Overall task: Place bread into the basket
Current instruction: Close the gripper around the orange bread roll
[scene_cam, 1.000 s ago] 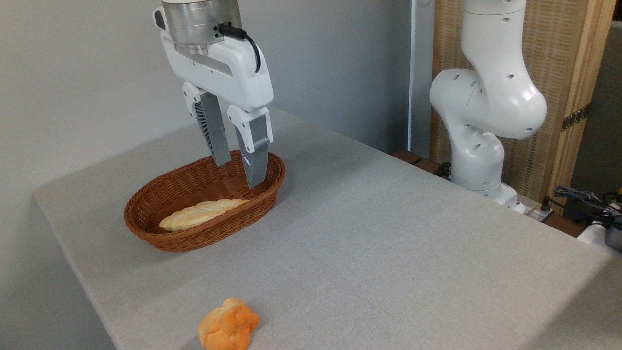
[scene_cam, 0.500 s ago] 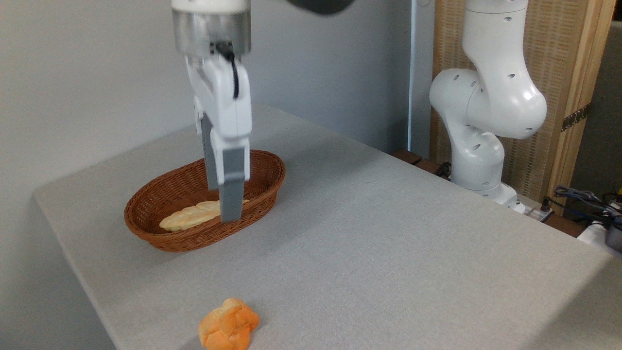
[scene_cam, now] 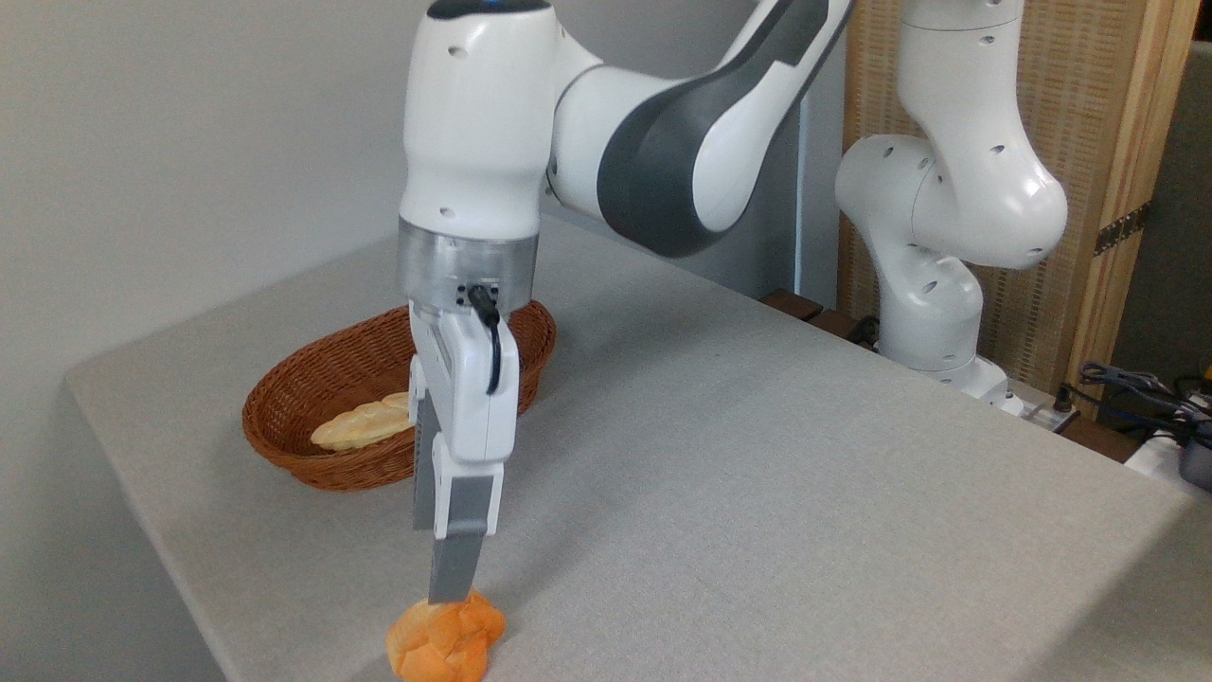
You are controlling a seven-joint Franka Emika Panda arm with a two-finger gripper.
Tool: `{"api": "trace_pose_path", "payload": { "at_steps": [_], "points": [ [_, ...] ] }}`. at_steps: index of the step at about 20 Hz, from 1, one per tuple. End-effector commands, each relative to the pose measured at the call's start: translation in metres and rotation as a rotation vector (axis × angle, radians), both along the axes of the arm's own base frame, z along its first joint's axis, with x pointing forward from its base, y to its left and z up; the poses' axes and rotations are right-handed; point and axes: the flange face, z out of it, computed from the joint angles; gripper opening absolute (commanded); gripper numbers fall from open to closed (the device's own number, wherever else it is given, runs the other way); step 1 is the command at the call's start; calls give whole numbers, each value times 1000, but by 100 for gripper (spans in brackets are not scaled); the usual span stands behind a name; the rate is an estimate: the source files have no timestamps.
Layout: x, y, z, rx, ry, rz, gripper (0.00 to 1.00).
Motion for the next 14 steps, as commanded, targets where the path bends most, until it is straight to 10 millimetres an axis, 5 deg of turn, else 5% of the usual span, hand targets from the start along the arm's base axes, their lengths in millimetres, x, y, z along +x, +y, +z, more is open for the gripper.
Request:
{"api": "trace_pose_path", "payload": {
  "at_steps": [1,7,8,11,14],
  "points": [
    [10,3,-17,13,-31,-13,100],
    [21,-2,-53,16,-19,-21,100],
    [22,-2,-55,16,-17,-23,94],
    [23,-10,-64,14,-2,-37,28],
    [20,-14,-70,12,13,-45,25]
  ]
}}
